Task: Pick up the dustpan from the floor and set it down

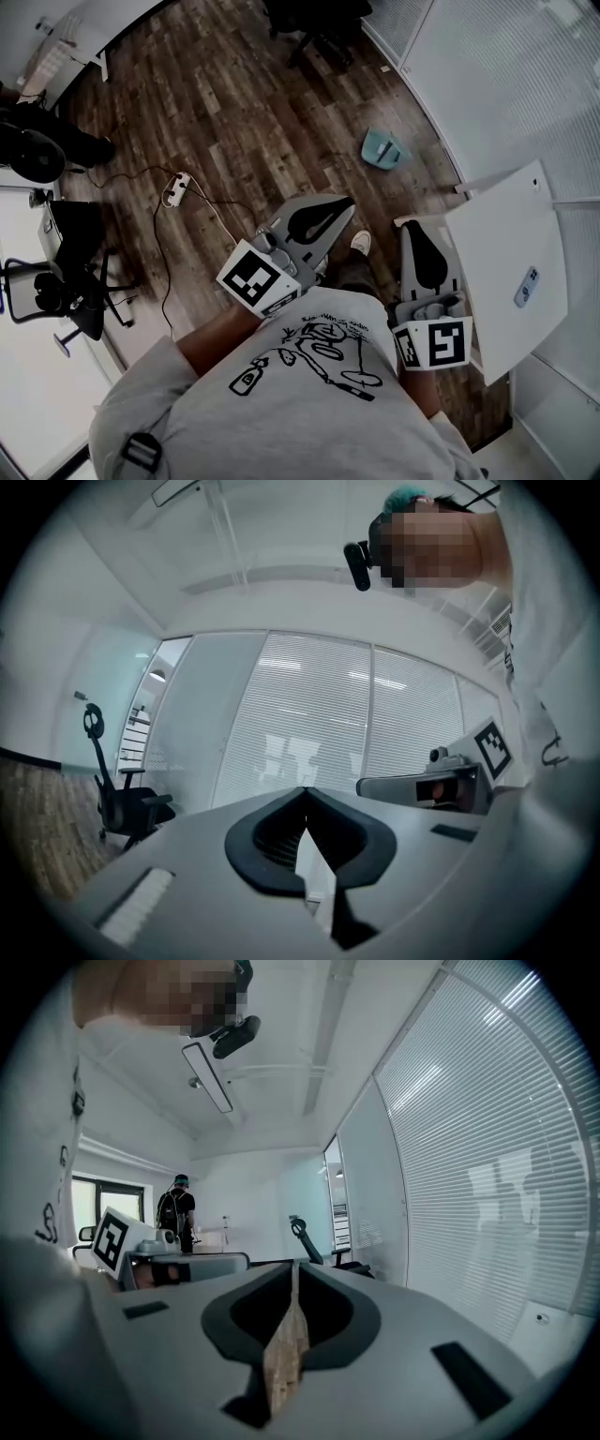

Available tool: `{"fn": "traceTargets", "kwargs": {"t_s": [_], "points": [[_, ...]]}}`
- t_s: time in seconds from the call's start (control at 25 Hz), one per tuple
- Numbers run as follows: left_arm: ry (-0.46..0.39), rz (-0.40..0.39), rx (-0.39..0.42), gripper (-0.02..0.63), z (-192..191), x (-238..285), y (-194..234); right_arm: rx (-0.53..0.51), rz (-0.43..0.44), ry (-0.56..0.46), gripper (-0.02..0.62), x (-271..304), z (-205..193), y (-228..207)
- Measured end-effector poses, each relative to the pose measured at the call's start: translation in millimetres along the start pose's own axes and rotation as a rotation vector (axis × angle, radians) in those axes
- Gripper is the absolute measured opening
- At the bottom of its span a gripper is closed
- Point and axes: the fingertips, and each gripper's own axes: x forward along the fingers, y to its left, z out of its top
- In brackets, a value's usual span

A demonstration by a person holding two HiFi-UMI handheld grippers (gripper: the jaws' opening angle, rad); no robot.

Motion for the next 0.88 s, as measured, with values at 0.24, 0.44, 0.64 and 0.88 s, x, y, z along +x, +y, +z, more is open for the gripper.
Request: {"fn": "traceTargets", "kwargs": {"t_s": [0.24, 0.44, 0.64, 0.88], "points": [[-0.009, 0.014, 0.0, 0.002, 6.7, 55.2, 8.9, -0.01, 0.016, 0.003, 0.021, 18.6, 8.0, -52.3], [-0.023, 0.019, 0.01, 0.002, 10.0, 103.2, 7.2, -0.022, 0.026, -0.016, 0.021, 27.8, 15.8, -100.5], [-0.024, 0.033, 0.011, 0.002, 11.4, 130.2, 6.5, -0.022, 0.036, -0.028, 0.021, 29.9, 23.2, -128.4], [-0.022, 0.038, 0.012, 0.002, 12.2, 172.7, -3.6, -0.042, 0.043, -0.026, 0.021, 27.7, 26.2, -169.5]]}}
